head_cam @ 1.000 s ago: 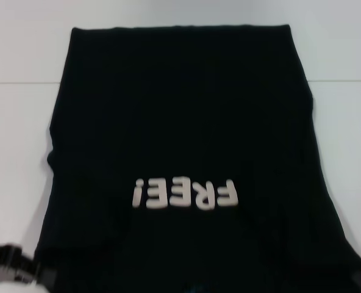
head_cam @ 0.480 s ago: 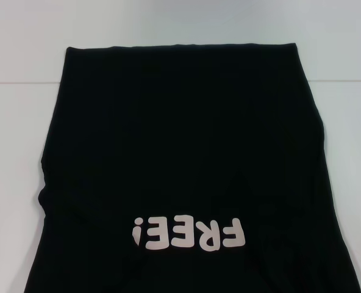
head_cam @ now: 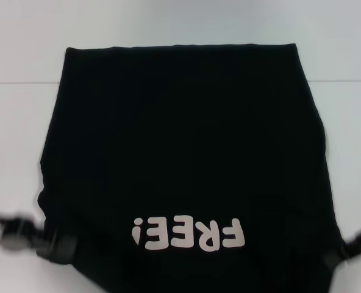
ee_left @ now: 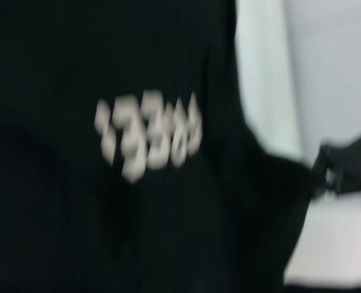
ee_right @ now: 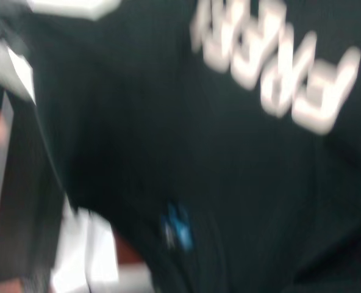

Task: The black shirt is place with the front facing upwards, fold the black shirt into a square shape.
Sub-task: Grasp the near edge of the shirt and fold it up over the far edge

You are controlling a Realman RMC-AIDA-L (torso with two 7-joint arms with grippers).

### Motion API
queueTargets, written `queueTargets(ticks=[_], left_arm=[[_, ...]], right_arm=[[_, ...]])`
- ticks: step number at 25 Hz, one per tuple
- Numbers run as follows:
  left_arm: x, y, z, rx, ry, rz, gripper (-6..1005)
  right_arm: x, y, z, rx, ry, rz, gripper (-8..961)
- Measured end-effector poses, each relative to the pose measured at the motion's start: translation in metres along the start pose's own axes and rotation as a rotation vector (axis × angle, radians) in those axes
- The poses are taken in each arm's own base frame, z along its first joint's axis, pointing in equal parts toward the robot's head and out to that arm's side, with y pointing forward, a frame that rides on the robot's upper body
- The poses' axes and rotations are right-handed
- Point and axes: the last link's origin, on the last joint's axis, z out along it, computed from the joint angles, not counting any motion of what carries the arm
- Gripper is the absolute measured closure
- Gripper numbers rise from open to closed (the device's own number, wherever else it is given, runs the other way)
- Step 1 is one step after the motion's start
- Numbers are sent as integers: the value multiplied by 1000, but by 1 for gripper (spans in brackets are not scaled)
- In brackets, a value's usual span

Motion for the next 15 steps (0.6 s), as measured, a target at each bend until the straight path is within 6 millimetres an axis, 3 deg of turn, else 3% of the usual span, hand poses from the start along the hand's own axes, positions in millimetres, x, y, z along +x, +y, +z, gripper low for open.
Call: queueTargets(ticks=[5, 9, 15], left_arm=[[35, 4, -19, -73, 328, -27, 957], [55, -3, -32, -92, 565, -42, 957], [67, -17, -31, -111, 806, -48, 957]], right_arm=[[-17, 2, -28, -99, -324, 36, 893], [-26, -7, -47, -146, -598, 77, 892], [-26, -30, -48, -162, -891, 155, 891]])
